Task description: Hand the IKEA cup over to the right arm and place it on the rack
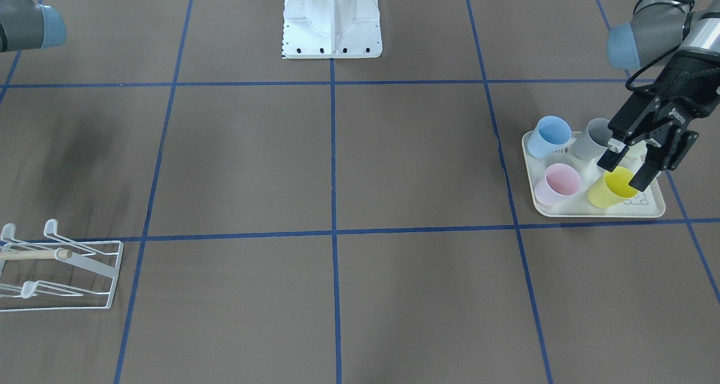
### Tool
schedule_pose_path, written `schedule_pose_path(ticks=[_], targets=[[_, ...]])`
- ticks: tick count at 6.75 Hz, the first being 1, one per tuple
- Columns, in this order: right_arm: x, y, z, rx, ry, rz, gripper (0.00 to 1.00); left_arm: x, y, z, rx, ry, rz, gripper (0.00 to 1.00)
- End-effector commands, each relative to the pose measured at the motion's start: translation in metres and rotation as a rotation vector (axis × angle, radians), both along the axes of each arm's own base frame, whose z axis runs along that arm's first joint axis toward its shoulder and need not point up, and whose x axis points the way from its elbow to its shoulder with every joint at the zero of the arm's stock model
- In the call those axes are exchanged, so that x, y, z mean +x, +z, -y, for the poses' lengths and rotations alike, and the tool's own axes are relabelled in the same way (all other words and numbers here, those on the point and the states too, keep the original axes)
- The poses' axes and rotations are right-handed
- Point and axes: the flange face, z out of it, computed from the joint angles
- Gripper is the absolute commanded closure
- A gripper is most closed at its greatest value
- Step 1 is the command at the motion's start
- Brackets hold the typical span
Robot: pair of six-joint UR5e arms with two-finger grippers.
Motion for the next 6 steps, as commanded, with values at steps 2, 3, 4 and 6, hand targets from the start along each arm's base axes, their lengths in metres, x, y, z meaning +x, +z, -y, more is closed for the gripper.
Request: schedule_pose_path(ticks=[2,3,4,6], targets=[[-0.012,0.006,0.014,-0.007,-0.002,-0.007,1.0,0.0,0.003,0.0,-0.005,-0.001,0.002,0.0],[-0.013,0.01,0.016,-0.009,0.005,-0.013,1.0,0.0,0.003,0.0,-0.005,-0.001,0.002,0.0],[-0.014,0.008,0.018,-0.005,0.006,-0.012,1.0,0.0,0.002,0.0,-0.003,-0.001,0.002,0.0],[-0.014,0.015,0.018,-0.013,0.009,-0.02,1.0,-0.001,0.0,-0.002,0.001,-0.001,0.0,0.0]])
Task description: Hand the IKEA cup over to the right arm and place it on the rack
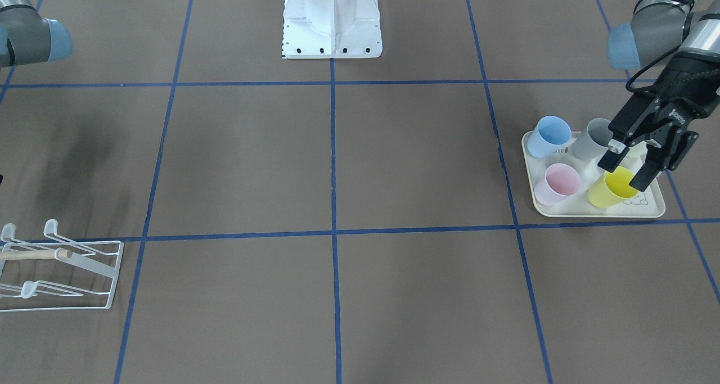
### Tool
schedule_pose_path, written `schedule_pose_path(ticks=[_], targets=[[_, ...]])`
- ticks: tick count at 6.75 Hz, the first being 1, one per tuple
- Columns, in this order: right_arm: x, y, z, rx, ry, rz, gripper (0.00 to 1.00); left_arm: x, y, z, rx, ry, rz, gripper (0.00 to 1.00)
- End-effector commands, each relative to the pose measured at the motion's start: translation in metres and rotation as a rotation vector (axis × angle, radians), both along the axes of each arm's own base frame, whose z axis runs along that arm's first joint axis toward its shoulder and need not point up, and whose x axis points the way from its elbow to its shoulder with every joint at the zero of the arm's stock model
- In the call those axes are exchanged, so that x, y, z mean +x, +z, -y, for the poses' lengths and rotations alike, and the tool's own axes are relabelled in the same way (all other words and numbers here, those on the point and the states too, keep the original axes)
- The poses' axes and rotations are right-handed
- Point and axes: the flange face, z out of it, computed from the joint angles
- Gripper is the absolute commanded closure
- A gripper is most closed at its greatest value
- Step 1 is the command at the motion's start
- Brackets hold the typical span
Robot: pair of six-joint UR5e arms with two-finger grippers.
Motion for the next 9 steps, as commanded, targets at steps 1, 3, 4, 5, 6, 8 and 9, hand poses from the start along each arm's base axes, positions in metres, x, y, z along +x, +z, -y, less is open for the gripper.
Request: schedule_pose_path(ticks=[1,3,4,5,6,8,9], targets=[[-0.0005,0.008,0.0008,-0.008,0.002,-0.007,1.0,-0.0006,-0.0009,-0.001,0.001,-0.002,-0.002,0.0],[-0.0005,0.0135,0.0025,-0.013,0.012,-0.02,1.0,-0.0006,-0.0017,-0.0014,0.002,0.0,-0.003,0.0],[-0.0007,0.0173,0.0027,-0.018,0.013,-0.023,1.0,-0.0007,-0.0017,-0.0013,0.002,-0.002,-0.002,0.0],[-0.0007,0.0174,0.0027,-0.018,0.013,-0.023,1.0,-0.0008,-0.0025,-0.0018,0.005,0.0,-0.004,0.0],[-0.0011,0.0159,0.0031,-0.016,0.012,-0.02,1.0,-0.0009,-0.0024,-0.0016,0.005,-0.002,-0.002,0.0],[-0.0027,0.0142,0.005,-0.012,0.012,-0.017,0.01,-0.0008,-0.0024,-0.0017,0.004,0.0,-0.003,0.0],[-0.0025,0.0129,0.0047,-0.004,0.011,-0.012,0.0,-0.0006,-0.0017,-0.0014,0.002,0.0,-0.003,0.0]])
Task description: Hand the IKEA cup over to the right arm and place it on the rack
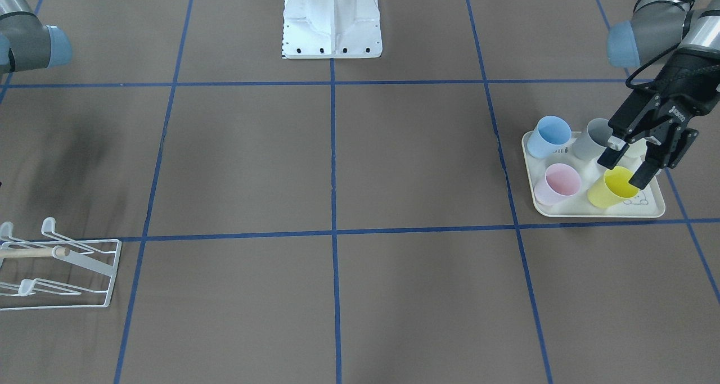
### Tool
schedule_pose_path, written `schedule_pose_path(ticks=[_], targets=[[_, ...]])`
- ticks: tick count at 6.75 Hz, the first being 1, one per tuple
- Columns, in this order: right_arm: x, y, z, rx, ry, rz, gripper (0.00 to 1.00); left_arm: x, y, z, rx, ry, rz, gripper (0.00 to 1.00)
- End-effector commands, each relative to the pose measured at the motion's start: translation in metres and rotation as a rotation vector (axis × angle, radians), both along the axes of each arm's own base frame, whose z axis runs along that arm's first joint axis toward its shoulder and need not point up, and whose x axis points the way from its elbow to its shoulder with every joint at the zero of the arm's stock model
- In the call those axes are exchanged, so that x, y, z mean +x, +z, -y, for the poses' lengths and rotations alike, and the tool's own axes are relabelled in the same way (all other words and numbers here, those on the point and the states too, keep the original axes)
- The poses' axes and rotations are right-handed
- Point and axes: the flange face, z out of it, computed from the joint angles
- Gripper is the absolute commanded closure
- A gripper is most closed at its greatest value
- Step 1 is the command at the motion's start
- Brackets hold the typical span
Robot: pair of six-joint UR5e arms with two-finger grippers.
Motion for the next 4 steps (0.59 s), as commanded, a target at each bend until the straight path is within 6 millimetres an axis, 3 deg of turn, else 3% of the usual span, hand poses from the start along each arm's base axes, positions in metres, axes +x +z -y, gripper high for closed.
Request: schedule_pose_path(ticks=[1,2,3,4], targets=[[0.0,-0.002,0.0,0.009,-0.001,0.006,0.0,0.0,0.001,0.0,-0.001,-0.001,0.001,0.0],[0.0,-0.003,0.0,0.011,-0.003,0.008,0.0,0.001,0.001,0.0,-0.003,0.002,0.001,0.0],[0.001,-0.02,-0.001,0.034,-0.003,0.038,0.0,0.0,0.001,0.001,-0.002,0.0,0.002,0.0],[0.003,-0.051,-0.006,0.068,-0.024,0.09,0.0,-0.001,0.001,0.001,0.006,0.0,0.009,0.0]])
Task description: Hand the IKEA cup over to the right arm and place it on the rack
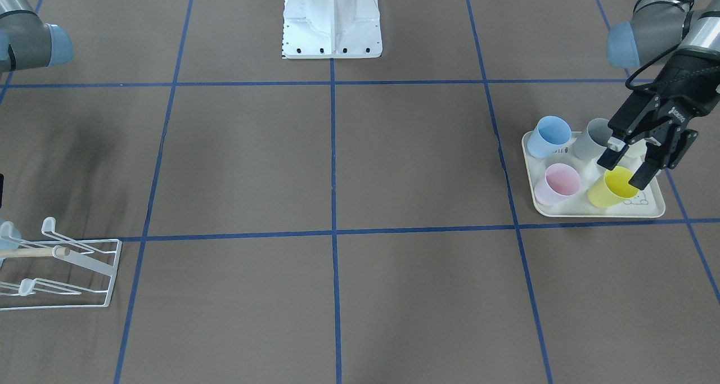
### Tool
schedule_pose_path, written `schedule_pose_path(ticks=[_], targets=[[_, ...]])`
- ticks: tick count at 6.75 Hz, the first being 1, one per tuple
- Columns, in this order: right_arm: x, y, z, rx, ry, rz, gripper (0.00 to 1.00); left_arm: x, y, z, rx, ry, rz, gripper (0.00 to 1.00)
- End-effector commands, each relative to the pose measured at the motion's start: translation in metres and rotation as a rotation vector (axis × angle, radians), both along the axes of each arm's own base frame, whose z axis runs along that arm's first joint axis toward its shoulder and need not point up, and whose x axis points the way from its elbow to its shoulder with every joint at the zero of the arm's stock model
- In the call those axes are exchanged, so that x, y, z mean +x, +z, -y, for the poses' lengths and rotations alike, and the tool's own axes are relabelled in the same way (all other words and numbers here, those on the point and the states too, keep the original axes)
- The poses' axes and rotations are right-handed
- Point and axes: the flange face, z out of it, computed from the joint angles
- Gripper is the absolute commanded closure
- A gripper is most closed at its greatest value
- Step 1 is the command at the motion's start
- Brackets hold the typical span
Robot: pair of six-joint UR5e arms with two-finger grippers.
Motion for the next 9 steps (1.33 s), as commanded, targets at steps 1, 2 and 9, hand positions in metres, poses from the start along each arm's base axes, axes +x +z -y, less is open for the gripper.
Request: schedule_pose_path(ticks=[1,2,9], targets=[[0.004,-0.05,-0.011,0.05,-0.051,0.098,0.0,-0.004,0.017,-0.005,0.019,0.007,0.064,0.0],[0.004,-0.067,-0.017,0.052,-0.065,0.186,0.0,-0.009,0.04,-0.008,0.056,0.022,0.192,0.0],[-0.073,-0.219,0.005,-0.133,-0.3,0.719,0.0,-0.016,0.205,-0.044,0.029,0.431,0.775,0.0]])
